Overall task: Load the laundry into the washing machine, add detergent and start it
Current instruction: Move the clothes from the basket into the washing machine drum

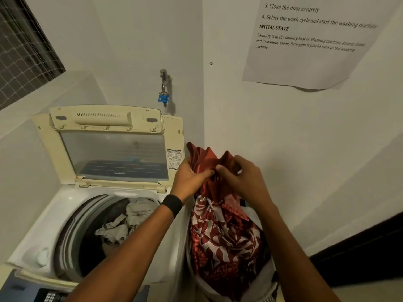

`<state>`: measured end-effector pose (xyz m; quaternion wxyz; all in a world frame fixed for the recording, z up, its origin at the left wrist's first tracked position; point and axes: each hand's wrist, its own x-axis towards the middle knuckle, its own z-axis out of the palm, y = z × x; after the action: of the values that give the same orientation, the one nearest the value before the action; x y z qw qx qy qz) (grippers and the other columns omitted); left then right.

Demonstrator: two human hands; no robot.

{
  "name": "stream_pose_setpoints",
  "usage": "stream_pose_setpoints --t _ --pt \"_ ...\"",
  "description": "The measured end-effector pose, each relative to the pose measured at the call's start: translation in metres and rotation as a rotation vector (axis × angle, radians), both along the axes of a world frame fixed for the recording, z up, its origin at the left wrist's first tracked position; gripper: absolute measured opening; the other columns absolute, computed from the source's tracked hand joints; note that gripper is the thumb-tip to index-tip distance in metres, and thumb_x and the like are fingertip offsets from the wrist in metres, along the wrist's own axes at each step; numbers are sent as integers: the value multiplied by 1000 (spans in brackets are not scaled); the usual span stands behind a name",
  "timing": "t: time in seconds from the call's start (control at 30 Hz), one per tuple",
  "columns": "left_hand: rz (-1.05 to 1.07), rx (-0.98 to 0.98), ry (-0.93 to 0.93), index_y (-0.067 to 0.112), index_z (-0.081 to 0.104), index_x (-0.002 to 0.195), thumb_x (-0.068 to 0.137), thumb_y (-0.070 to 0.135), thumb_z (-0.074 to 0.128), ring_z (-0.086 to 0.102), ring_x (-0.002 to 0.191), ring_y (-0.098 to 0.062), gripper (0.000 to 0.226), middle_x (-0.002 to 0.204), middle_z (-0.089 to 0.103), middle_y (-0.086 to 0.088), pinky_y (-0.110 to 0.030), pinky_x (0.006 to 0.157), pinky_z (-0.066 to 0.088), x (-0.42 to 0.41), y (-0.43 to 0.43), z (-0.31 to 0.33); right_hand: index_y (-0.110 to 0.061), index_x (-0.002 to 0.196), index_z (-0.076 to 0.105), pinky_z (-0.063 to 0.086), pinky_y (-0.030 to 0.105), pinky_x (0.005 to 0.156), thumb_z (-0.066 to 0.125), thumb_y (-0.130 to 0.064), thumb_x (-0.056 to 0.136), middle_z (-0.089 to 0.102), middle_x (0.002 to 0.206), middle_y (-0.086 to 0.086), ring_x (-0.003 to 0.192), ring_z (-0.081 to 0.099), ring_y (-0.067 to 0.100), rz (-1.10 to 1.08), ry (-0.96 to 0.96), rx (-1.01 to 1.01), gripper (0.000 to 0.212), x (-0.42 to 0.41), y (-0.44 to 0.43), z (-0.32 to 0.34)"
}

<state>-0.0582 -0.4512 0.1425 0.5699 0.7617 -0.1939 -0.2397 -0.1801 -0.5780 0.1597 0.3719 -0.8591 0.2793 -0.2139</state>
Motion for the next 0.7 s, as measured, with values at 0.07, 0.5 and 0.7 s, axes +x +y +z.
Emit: stream_pose_setpoints --t 0.07,0.5,0.7 --pt "-40 -89 97 24 59 126 88 29 80 73 104 -17 44 118 73 -4 -40 93 61 -7 -3 -1 -22 88 59 53 32 63 61 -51 97 62 71 -6 64 60 9 50 -25 4 30 3 10 -3" --pt "-296 73 -92 28 46 131 66 19 92 68 108 -16 80 118 66 2 -44 94 60 -10 7 0 -15 87 59 54 37 74 55 -22 102 64 85 3 79 64 21 229 -66 171 17 -5 5 -14" --pt "-285 -1 -94 26 48 135 68 8 92 69 111 -13 82 121 68 3 -40 97 59 -14 -1 0 -14 79 67 60 49 80 64 -22 96 70 78 1 78 70 22 186 -162 254 20 -14 -1 -12"
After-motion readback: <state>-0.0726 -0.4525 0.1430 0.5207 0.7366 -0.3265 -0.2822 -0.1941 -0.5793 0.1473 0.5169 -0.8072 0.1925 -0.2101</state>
